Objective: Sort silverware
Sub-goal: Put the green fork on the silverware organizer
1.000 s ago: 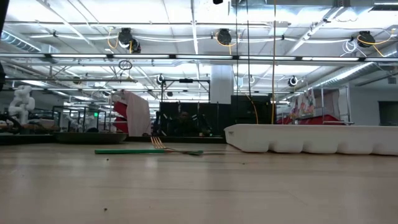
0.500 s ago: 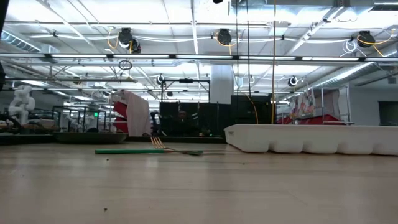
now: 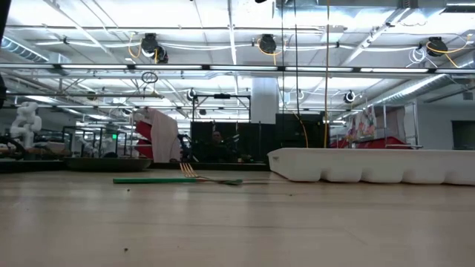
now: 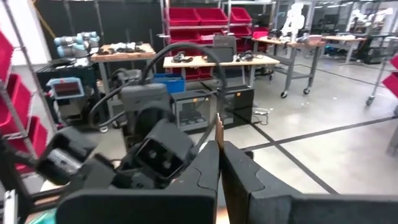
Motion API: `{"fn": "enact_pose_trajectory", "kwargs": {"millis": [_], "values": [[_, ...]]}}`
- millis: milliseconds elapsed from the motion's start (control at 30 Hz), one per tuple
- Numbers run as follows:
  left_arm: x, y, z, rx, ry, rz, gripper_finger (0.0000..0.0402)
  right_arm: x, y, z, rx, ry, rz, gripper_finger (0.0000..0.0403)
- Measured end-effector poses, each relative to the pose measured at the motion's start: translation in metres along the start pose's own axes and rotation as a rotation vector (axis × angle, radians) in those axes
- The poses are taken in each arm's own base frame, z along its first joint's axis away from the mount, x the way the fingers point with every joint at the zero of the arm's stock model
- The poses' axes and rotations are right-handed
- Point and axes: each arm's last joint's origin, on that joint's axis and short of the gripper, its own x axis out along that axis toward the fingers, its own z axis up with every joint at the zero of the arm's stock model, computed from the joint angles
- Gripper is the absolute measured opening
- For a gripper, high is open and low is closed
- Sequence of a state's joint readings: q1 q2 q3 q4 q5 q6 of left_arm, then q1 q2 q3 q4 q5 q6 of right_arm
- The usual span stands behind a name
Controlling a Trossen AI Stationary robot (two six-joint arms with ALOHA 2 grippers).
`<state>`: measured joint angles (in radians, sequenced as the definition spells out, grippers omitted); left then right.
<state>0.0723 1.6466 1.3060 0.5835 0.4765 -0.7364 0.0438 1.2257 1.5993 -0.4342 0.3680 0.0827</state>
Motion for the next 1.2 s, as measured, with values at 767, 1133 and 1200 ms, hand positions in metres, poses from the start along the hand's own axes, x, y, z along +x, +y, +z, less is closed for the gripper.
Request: {"fn": "enact_pose_trajectory", "kwargs": {"millis": [767, 1133, 1200], "values": [[-0.019, 0.019, 0.011, -0.155, 0.206, -0.087, 0.0277, -0.085, -0.067, 0.000, 0.081, 0.150, -0.139, 0.0000], [-0.018, 0.012, 0.013, -0.142, 0.234, -0.186, 0.0277, -0.075, -0.089, -0.027, 0.104, 0.315, 0.088, 0.0000], [-0.018, 0.010, 0.015, -0.131, 0.220, -0.204, 0.0277, -0.069, -0.098, -0.042, 0.140, 0.345, 0.107, 0.0000]]}}
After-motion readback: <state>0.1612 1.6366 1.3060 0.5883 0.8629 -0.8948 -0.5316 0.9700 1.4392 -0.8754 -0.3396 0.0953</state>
